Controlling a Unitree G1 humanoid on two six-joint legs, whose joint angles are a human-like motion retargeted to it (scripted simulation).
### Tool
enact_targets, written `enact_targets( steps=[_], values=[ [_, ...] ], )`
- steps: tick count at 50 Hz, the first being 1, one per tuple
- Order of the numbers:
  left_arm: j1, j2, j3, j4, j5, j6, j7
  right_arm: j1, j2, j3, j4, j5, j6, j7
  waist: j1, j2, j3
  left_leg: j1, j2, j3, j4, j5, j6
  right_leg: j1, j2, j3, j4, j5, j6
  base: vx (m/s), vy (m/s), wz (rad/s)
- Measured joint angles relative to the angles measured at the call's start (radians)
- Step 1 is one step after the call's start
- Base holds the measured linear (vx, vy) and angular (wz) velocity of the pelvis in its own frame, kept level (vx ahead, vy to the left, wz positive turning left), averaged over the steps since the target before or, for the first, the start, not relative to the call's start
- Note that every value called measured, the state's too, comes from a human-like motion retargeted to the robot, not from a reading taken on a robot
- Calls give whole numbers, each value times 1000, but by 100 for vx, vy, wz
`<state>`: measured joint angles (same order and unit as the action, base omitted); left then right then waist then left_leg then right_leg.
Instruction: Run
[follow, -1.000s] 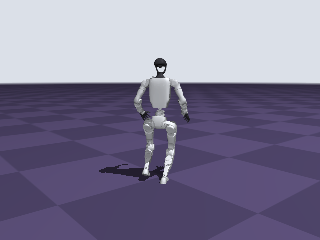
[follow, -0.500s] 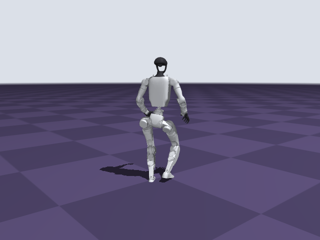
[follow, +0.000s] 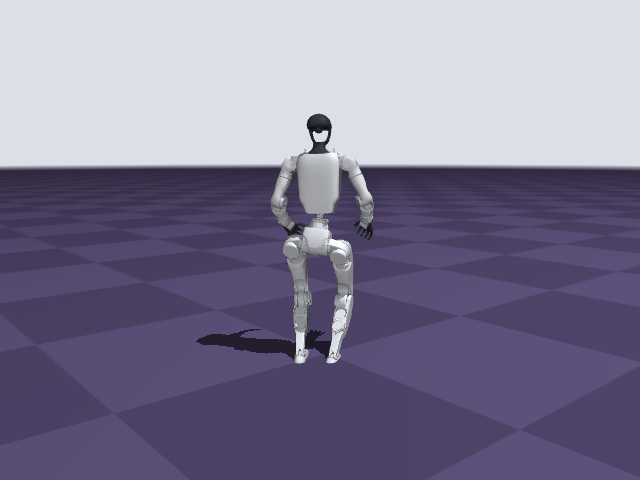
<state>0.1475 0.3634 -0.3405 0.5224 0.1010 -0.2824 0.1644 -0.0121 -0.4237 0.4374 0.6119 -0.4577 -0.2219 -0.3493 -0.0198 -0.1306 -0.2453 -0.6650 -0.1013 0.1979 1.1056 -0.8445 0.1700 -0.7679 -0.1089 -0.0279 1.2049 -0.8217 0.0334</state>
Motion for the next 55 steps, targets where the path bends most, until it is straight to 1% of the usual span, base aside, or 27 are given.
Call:
enact_targets(
  steps=[12,18,23,25,30,33,35,37,38,40,43,45,47,48,50,52,53,55],
  values=[
    [39,-8,5,-11,-8,-1,10,15,-16,-9,-31,8,0,19,-25,-8,-30,6,-54,-1,-89,10,7,-8,-54,3,2,-11,7,0,0,0],
    [63,13,21,-69,-23,-9,8,26,-24,-8,-72,6,-6,11,-18,-12,-39,0,-53,6,-85,4,17,-10,-60,2,-3,-21,3,2,1,-5],
    [109,35,54,-141,-44,-9,0,13,-30,-16,-156,-2,-15,-6,-5,-26,-44,-28,-50,15,-45,-15,37,-24,-67,6,28,-42,-1,3,2,-10],
    [132,40,67,-172,-55,-7,-2,12,-34,-22,-193,-5,-19,-16,-11,-41,-39,-36,-67,20,-25,-28,53,-32,-88,20,81,-51,-2,1,1,9],
    [126,47,87,-237,-82,-2,30,17,-29,-34,-259,6,-23,-36,-95,-124,24,41,-202,26,-58,-28,92,-54,-276,45,372,-18,-4,2,1,46],
    [53,41,90,-265,-96,0,76,52,-16,-37,-254,20,-28,-45,-149,-158,49,114,-254,22,-120,-28,92,-121,-306,96,481,13,-10,1,-1,20],
    [-10,34,89,-289,-104,0,106,86,-13,-33,-240,34,-35,-46,-173,-155,51,174,-262,21,-162,-28,88,-167,-285,115,485,16,-12,8,1,-27],
    [-72,31,85,-322,-115,-9,127,131,-20,-30,-231,59,-41,-33,-182,-125,44,242,-227,27,-190,-21,54,-191,-228,102,419,17,-11,13,-1,-61],
    [-102,31,81,-340,-121,-17,134,157,-26,-29,-229,74,-43,-24,-182,-102,37,271,-202,26,-204,-1,29,-196,-193,87,367,21,-8,13,-3,-72],
    [-153,31,69,-374,-133,-39,144,210,-40,-30,-233,102,-47,-6,-173,-46,26,310,-127,19,-188,42,-30,-189,-107,42,244,33,-2,12,-5,-84],
    [-199,34,48,-418,-154,-77,144,290,-57,-46,-257,136,-53,15,-132,47,17,331,20,-5,-51,101,-115,-140,46,-27,80,57,-2,10,-7,-92],
    [-208,31,35,-447,-166,-90,138,327,-61,-59,-279,157,-55,14,-104,88,14,327,104,-20,72,176,-150,-107,122,-53,31,76,-16,-1,-8,-66],
    [-198,24,25,-462,-173,-91,128,336,-58,-63,-298,168,-56,0,-83,96,18,310,159,-21,227,237,-146,-86,156,-59,77,64,-47,-10,-7,-40],
    [-186,20,19,-463,-176,-87,122,329,-55,-64,-308,170,-55,-10,-69,97,22,296,188,-19,312,251,-133,-75,171,-60,111,45,-68,-11,-6,-32],
    [-154,14,13,-452,-177,-69,110,288,-50,-68,-330,166,-46,-38,-33,97,40,247,249,-18,488,243,-89,-48,200,-60,173,-17,-114,-10,-6,-34],
    [-120,17,23,-416,-162,-38,97,181,-41,-67,-340,145,-25,-73,27,111,67,140,333,-27,641,168,-27,-32,253,-62,176,-51,-149,-12,-4,-63],
    [-92,20,30,-390,-147,-26,93,123,-37,-65,-343,131,-19,-85,61,114,73,74,364,-29,687,121,3,-25,277,-56,162,-51,-155,-11,-1,-75],
    [-18,30,48,-350,-127,-13,76,9,-31,-64,-358,122,-17,-106,120,108,75,-61,381,-37,702,35,47,7,303,-35,126,-51,-154,-5,3,-58]
  ],
)
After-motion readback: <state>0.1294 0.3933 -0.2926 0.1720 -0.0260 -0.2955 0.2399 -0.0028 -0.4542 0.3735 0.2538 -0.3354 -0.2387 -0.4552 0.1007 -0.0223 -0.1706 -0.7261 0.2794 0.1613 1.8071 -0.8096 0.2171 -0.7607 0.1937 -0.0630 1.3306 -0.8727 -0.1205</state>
